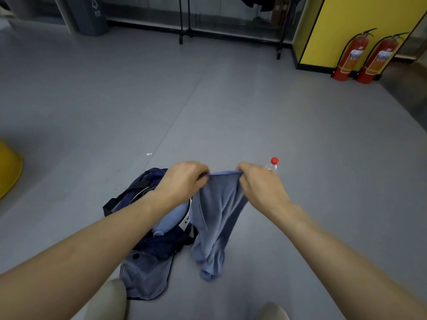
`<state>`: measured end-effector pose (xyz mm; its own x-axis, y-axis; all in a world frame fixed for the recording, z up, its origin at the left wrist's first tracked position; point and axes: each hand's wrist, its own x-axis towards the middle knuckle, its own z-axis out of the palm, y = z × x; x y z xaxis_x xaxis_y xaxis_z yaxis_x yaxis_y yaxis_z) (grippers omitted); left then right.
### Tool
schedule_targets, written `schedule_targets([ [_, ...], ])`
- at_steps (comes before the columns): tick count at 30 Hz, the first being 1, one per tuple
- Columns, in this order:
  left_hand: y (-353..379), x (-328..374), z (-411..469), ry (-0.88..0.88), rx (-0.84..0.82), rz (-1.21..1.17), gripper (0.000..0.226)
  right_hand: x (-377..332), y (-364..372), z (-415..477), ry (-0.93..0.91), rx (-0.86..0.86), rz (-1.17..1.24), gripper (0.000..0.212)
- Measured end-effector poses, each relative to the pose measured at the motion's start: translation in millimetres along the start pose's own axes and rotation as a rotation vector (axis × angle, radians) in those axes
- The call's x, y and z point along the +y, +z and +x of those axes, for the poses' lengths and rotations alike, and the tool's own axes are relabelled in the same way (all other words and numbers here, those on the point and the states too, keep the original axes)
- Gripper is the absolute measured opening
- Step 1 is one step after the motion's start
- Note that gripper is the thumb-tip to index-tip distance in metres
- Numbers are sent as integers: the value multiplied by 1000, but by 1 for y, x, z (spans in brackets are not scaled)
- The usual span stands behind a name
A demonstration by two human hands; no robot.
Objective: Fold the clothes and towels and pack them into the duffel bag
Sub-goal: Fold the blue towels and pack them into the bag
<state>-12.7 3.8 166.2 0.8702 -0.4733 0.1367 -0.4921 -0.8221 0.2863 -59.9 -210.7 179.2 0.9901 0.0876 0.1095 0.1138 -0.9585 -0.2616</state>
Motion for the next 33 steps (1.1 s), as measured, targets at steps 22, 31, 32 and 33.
schedule_targets([
  [22, -123, -2, 168, -150, 381, -819, 20, 106, -146, 104, 63, 568, 331, 38],
  [31, 51, -36, 24, -144, 97, -505, 19, 142, 10, -19, 124, 142, 320, 28],
  [32, 81, -40, 3, -174, 33, -498, 19, 147, 38, -32, 138, 59, 303, 29],
  [33, 114, -43, -14, -194, -29, -482, 20, 151, 66, -44, 158, -39, 275, 29],
])
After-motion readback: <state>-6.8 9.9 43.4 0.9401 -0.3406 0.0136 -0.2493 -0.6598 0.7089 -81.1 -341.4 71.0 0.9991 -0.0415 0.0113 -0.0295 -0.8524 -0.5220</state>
